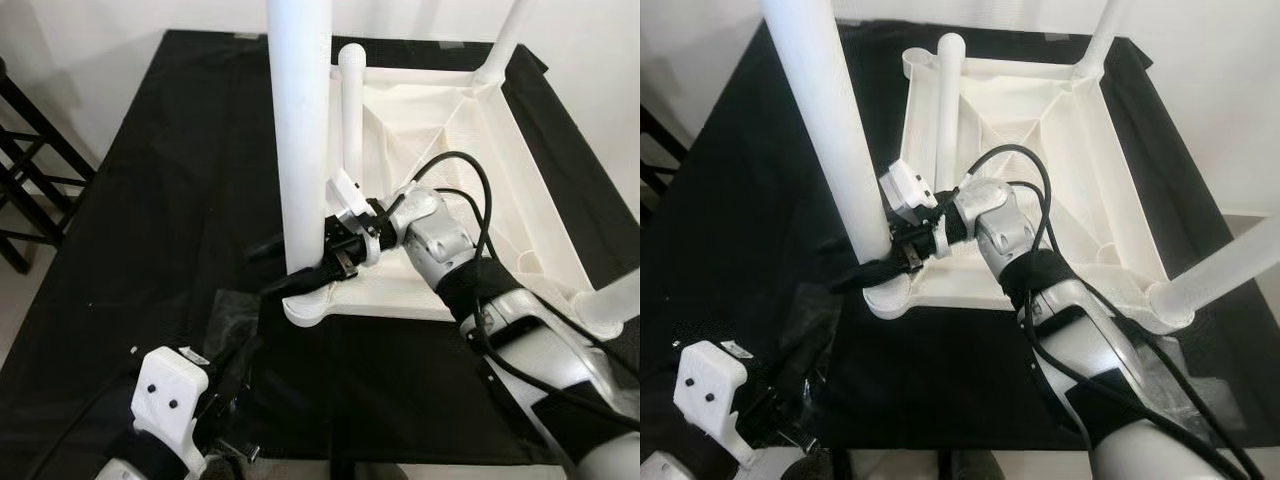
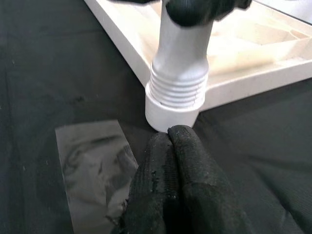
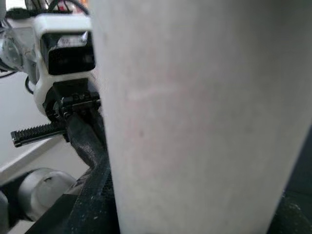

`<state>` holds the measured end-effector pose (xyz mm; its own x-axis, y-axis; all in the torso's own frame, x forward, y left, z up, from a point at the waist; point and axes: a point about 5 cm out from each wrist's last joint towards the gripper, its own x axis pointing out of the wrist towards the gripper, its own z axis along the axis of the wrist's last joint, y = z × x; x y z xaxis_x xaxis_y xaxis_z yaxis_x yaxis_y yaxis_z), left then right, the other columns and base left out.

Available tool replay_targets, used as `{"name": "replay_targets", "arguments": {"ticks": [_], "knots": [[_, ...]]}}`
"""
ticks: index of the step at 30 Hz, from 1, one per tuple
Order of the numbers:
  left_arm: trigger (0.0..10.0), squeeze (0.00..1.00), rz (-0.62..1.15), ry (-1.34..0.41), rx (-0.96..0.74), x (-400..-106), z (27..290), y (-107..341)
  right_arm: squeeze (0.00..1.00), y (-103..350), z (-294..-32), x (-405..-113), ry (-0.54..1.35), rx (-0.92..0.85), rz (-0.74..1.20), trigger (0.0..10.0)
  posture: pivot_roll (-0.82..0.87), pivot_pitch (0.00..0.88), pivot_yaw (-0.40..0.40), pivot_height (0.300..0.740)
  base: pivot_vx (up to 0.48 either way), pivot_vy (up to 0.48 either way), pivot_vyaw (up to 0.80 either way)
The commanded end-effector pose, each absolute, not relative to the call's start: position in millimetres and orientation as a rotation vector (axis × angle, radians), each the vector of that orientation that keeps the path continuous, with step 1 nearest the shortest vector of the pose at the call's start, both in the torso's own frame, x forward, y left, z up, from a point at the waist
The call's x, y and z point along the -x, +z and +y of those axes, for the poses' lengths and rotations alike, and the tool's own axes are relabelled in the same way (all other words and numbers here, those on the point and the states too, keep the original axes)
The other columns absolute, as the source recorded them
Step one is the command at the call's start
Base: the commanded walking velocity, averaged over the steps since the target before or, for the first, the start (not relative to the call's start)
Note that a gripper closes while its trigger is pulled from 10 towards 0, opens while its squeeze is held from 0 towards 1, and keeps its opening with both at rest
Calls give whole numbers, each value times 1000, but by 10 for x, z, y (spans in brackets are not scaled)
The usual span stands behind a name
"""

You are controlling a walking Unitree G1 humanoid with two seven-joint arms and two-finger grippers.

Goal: Building children table

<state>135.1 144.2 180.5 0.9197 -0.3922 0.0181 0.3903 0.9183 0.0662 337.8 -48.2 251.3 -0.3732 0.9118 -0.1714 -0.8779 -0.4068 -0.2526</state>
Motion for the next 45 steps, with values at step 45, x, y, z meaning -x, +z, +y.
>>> {"name": "replay_targets", "arguments": {"ticks": [45], "knots": [[10000,0,-125,-357,-61,-2087,1527,1639,0,1682,-245,-3341,1344,122,-74,10000,63,79,-70,740,0,0,0]]}}
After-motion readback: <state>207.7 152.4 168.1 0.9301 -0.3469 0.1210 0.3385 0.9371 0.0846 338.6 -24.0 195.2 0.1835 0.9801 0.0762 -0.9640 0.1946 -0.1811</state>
